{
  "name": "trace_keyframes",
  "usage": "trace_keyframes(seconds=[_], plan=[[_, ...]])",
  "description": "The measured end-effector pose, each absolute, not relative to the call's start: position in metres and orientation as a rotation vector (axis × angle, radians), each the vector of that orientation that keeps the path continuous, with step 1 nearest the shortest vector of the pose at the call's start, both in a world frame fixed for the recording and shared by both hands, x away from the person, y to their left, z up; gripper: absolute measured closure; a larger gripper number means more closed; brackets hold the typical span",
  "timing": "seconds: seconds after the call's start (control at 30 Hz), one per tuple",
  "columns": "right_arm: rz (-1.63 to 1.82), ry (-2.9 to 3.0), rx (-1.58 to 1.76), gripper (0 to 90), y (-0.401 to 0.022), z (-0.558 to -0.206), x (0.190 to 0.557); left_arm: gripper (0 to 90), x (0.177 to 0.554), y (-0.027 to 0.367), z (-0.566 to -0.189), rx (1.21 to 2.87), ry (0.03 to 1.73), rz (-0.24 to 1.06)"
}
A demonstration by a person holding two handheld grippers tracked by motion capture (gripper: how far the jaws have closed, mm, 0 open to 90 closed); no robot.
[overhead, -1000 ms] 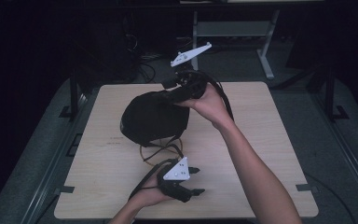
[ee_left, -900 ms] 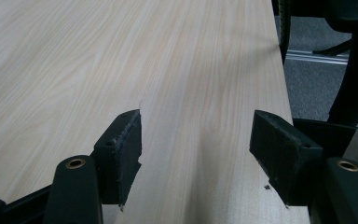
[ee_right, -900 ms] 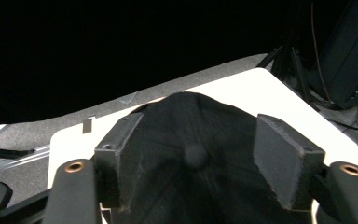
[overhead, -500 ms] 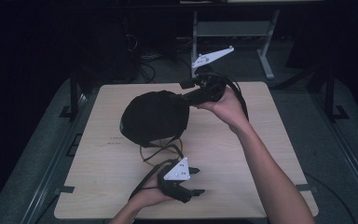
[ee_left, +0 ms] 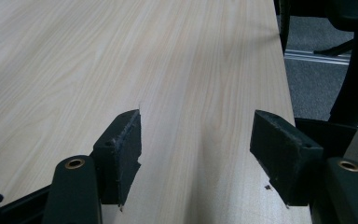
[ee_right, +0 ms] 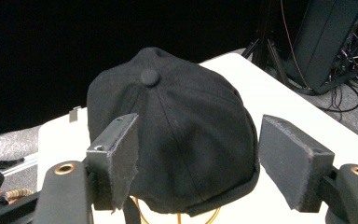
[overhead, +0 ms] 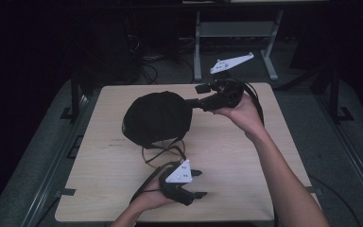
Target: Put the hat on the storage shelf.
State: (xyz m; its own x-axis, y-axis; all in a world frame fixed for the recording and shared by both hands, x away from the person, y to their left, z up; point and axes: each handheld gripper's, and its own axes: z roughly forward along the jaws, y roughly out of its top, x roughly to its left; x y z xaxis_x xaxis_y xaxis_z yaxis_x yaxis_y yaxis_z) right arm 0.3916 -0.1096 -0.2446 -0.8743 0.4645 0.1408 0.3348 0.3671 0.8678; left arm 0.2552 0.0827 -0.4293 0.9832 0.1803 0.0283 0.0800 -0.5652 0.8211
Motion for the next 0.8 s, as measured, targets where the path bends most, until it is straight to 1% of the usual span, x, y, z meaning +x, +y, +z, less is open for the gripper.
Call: trace_keyframes(seconds=[0.3,0.8], plan=[[1.512,2.493,0.770,27.7,-0.126,-0.257,0.388,33.6,0.255,0.082,-0.430,2.181,0.171,0.138],[1.512,2.506,0.804,26.3,-0.139,-0.272,0.383,33.6,0.256,0.082,-0.430,2.182,0.167,0.142]])
